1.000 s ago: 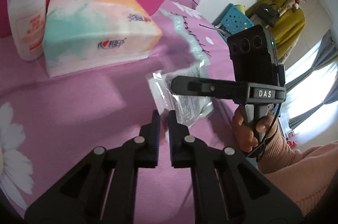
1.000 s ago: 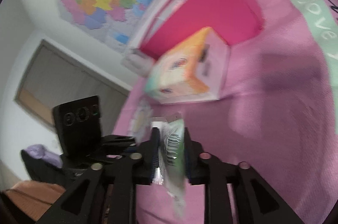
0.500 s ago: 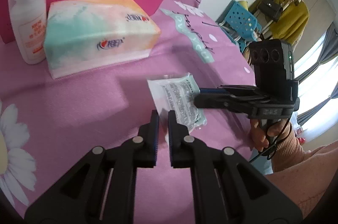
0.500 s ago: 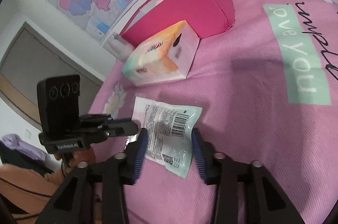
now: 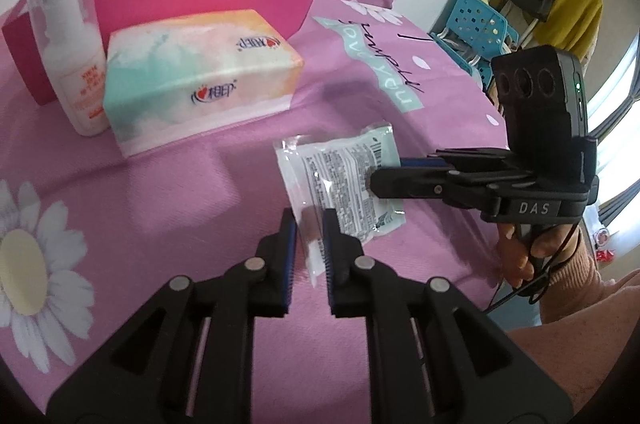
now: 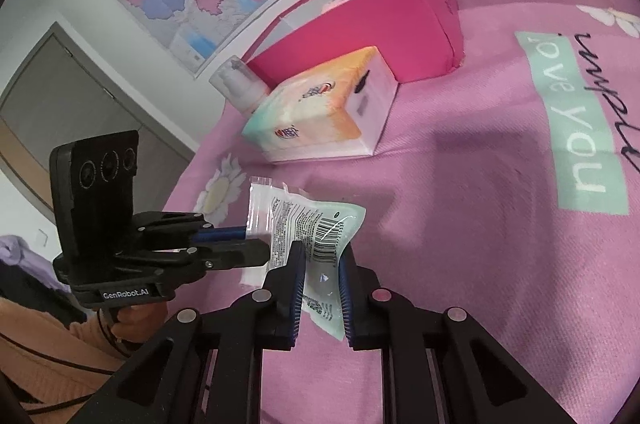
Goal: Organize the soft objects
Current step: 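Lift the plastic bag with the right gripper and carry it toward the pink box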
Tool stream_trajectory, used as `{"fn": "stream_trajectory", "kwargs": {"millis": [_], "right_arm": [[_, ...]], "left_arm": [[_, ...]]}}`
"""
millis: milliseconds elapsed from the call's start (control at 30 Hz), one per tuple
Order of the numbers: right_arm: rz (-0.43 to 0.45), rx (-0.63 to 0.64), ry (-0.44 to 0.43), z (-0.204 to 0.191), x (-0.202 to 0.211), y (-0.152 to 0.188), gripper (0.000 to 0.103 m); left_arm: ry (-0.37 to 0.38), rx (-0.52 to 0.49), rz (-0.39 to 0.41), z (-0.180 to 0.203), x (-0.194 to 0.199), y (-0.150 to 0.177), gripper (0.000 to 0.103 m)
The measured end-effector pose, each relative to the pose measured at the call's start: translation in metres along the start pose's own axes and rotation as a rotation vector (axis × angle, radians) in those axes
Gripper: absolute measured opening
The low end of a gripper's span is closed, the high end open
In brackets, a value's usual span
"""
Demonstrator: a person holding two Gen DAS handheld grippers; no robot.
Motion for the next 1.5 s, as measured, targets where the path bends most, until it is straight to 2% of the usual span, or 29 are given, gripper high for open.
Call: {"fn": "stream_trajectory", "kwargs": {"millis": [333,700,1500], "right_arm": [[0.022,0.036,0.008,-0.012,0.004,-0.010,0.016],[0.072,0.090,0.012,-0.026,0.014,-0.037,0.016],[0.128,0.160,0.005,-0.039,0.015,-0.094,0.016]], "left_arm": [[-0.019,-0.011,0.041,-0.001,0.015,-0.004,0.013],[-0.038,-0.017,0.127,0.000,0.045,-0.023,0.013],[-0.050,-0.001,0.210,-0.010,0.076,-0.067,0.013]]}}
Point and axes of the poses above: each gripper's, at about its wrist camera, not at the fingertips, and x roughly against the way its jaws point, z to its right, y to its underside, the point moved 4 cm from there along -x, roughly the way its jaws point, and after that the axes turned 12 degrees about x, right-handed, at the moved point
